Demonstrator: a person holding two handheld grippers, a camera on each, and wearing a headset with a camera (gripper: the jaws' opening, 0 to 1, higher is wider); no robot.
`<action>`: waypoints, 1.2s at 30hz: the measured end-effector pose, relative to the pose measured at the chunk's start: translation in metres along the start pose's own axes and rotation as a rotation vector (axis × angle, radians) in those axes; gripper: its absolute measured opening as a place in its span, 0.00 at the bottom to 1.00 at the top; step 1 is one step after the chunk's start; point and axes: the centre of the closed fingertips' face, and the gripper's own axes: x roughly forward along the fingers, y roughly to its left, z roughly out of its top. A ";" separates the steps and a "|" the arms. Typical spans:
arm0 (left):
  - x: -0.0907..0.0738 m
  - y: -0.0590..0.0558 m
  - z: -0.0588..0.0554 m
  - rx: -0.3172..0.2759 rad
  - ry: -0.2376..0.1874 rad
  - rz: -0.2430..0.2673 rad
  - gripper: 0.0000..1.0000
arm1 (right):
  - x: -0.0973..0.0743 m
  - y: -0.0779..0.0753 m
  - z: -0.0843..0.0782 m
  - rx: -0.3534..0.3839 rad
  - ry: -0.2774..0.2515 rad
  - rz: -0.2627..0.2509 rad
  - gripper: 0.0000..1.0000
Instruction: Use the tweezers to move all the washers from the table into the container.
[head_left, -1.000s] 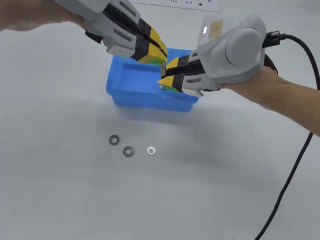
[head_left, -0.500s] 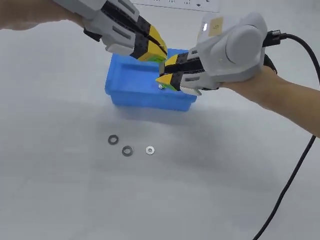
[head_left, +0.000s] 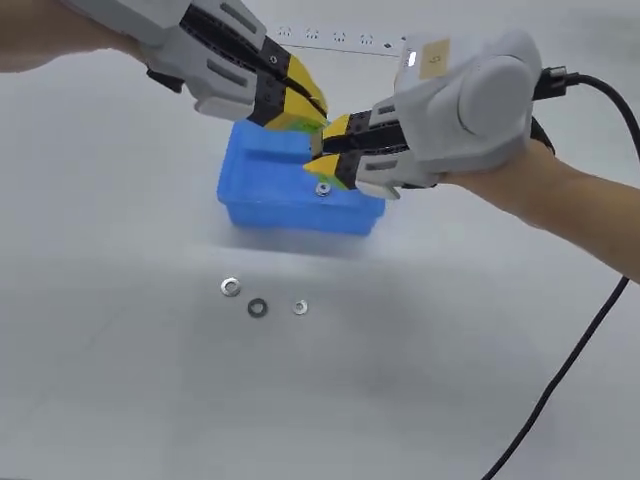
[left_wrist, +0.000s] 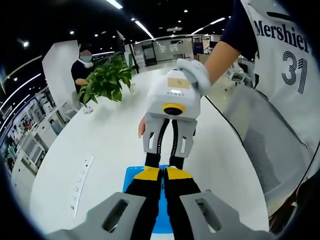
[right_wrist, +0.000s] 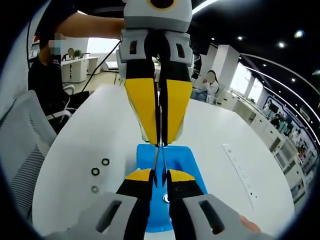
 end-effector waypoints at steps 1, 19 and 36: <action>-0.003 -0.004 0.003 0.006 0.000 0.001 0.06 | -0.002 0.003 0.004 -0.009 -0.003 0.001 0.12; -0.010 -0.056 0.010 -0.013 -0.026 -0.008 0.06 | -0.009 0.052 0.010 -0.033 -0.001 0.053 0.12; -0.001 -0.088 -0.016 -0.102 -0.059 0.001 0.06 | 0.002 0.094 -0.010 0.031 0.013 0.089 0.12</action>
